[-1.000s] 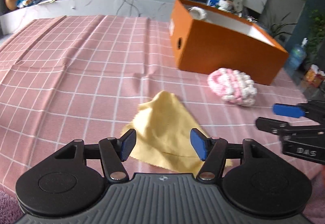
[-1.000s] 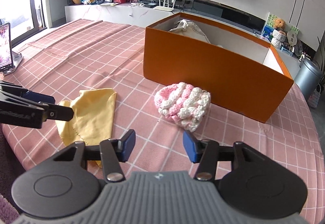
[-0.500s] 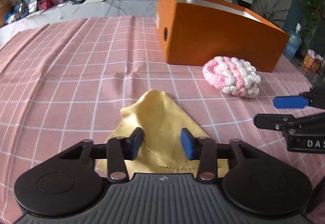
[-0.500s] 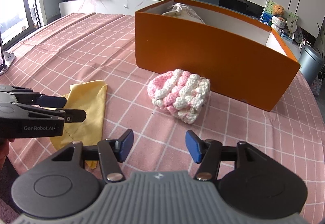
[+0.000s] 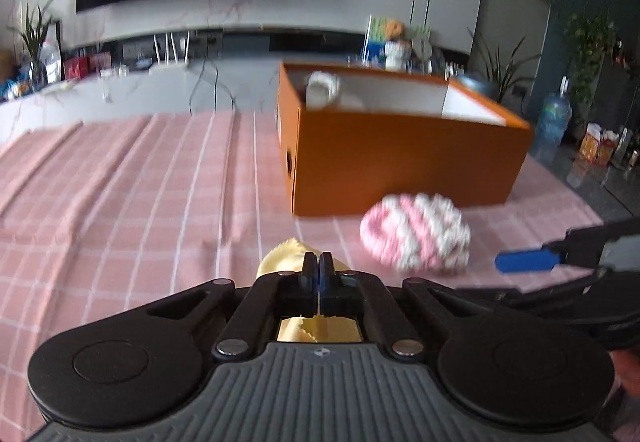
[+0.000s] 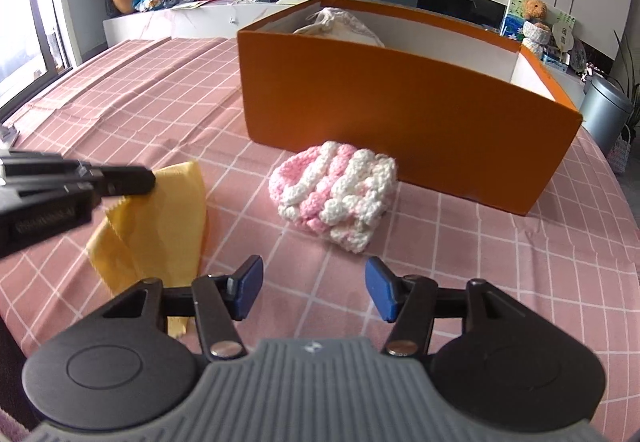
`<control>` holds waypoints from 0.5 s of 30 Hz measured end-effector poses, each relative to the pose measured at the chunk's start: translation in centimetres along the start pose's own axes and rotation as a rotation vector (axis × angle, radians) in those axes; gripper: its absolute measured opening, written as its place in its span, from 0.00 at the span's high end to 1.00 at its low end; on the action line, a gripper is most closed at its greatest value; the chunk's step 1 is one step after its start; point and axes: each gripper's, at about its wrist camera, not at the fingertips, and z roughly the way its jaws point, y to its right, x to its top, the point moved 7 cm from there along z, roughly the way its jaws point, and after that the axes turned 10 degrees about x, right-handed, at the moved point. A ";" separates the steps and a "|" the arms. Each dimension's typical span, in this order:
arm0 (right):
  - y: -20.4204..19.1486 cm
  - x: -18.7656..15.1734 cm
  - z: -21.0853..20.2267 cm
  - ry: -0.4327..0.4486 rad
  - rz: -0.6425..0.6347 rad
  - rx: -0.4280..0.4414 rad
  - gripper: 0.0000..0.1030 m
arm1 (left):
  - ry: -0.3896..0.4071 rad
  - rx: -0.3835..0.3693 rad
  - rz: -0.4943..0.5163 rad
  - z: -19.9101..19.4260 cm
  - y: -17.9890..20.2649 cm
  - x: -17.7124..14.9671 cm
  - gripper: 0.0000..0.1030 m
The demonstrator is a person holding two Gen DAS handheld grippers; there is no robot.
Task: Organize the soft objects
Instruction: 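Grasp the pink-and-white crochet piece with the right tool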
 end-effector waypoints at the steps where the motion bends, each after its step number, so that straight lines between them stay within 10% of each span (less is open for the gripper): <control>1: 0.1 0.3 -0.2 0.010 0.003 -0.003 0.45 | 0.027 -0.003 -0.005 -0.3 0.1 0.9 1.00; 4: 0.5 1.0 -0.5 0.034 0.007 -0.005 0.45 | 0.068 -0.012 0.024 -0.4 0.9 2.2 1.00; 12: 1.5 1.9 -0.3 0.055 0.014 -0.022 0.44 | -0.156 -0.046 0.007 4.2 1.5 -2.5 0.99; 15: 1.8 2.0 0.1 0.052 0.021 -0.018 0.44 | -0.186 -0.047 -0.001 4.1 1.3 -3.0 0.85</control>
